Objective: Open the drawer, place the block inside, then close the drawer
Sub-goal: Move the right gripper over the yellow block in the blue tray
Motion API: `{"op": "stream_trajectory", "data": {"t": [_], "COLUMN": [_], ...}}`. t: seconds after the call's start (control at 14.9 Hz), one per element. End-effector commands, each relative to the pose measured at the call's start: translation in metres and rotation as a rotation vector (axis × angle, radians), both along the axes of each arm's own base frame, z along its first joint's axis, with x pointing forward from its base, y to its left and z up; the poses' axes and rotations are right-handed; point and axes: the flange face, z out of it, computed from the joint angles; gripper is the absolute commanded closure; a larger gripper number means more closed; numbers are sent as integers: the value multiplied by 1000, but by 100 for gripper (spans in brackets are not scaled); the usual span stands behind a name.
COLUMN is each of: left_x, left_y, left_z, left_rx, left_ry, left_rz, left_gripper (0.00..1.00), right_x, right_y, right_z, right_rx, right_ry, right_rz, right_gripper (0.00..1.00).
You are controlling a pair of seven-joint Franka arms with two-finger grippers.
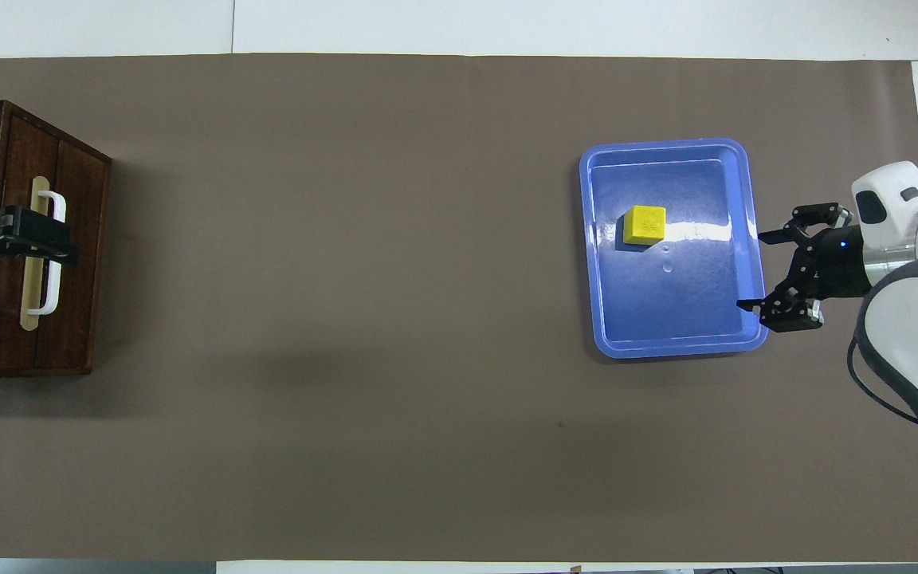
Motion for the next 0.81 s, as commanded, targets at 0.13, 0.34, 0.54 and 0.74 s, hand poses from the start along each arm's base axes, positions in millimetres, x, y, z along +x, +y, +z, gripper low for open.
{"op": "stream_trajectory", "data": {"t": [0.13,0.34,0.54,0.74], "left_x": [0,1,1,1], "left_y": [3,3,3,3], "left_z": [4,4,4,4], "left_rx": [-5,-5,-5,-5], "left_ry": [-4,-5,-5,-5], "left_rz": [1,1,2,1], "left_gripper": [0,0,0,0], "right_x": [23,39,72,85], "right_y": [1,1,-4,7], "right_z": [-40,-62,-91,-103], "right_rx": [103,164,232,293], "right_ry": [-145,-158,-185,-192], "right_rz": [140,151,221,252], "right_gripper": [0,0,0,0]}}
